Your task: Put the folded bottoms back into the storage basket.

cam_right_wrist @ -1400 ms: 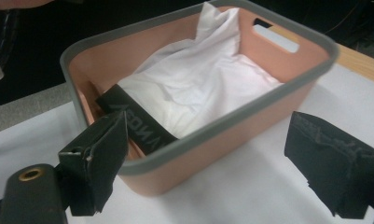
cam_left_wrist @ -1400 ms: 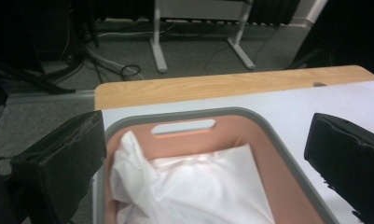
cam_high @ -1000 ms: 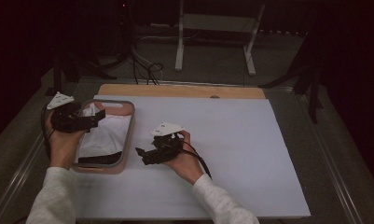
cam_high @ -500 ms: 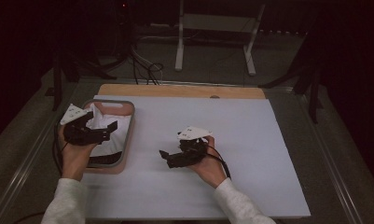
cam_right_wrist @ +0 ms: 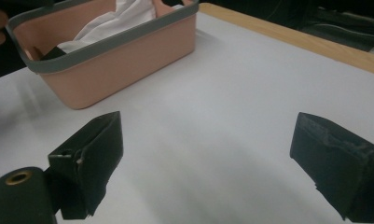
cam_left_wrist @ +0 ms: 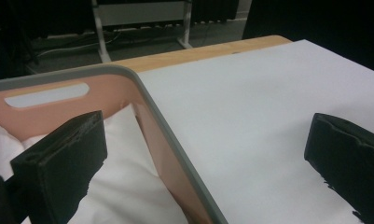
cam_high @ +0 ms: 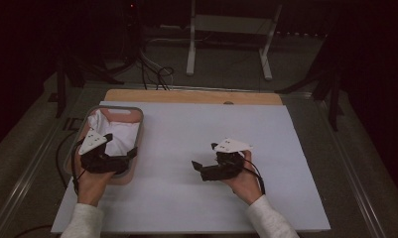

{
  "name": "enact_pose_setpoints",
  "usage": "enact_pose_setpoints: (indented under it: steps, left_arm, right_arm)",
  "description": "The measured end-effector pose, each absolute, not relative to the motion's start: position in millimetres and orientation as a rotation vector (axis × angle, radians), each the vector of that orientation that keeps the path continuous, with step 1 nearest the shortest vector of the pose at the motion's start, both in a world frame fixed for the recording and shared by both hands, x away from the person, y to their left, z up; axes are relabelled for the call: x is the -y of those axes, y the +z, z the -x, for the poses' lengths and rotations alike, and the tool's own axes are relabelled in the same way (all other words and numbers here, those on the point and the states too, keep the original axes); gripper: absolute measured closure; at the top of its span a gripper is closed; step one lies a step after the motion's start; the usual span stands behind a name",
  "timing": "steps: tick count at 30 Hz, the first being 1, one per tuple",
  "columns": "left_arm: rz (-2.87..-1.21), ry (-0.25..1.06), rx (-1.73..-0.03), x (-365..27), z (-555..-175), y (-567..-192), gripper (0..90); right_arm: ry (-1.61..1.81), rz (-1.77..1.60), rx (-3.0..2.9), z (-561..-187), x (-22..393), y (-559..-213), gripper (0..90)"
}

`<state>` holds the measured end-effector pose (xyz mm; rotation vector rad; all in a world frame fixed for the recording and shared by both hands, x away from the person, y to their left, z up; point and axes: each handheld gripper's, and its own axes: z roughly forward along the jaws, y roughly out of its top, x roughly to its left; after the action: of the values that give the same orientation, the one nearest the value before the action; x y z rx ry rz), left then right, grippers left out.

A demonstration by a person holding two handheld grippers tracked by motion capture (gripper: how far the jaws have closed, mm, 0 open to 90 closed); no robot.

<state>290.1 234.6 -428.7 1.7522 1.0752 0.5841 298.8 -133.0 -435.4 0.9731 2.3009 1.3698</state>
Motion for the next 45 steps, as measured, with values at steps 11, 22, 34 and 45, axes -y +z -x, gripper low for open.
enact_pose_setpoints:
  steps: [11, 22, 34, 45]
  left_arm:
    - [-1.742, 0.595, -1.051, -235.4, -278.7, -436.1, 0.2]
    - [-1.719, 0.613, -1.041, -240.9, -273.6, -437.5, 0.3]
    - [-1.681, 0.624, -1.033, -249.0, -266.9, -436.7, 0.3]
    - [-1.689, 0.614, -1.024, -247.2, -265.8, -441.9, 0.3]
  right_arm:
    - [1.395, -1.028, -2.227, -289.2, 168.5, -439.8, 9.1]
    - [1.372, -1.079, -2.178, -279.2, 202.0, -447.3, 9.0]
    - [1.408, -1.123, -2.077, -264.3, 237.2, -458.6, 9.0]
    - [1.413, -1.158, -2.05, -256.3, 263.4, -469.2, 9.0]
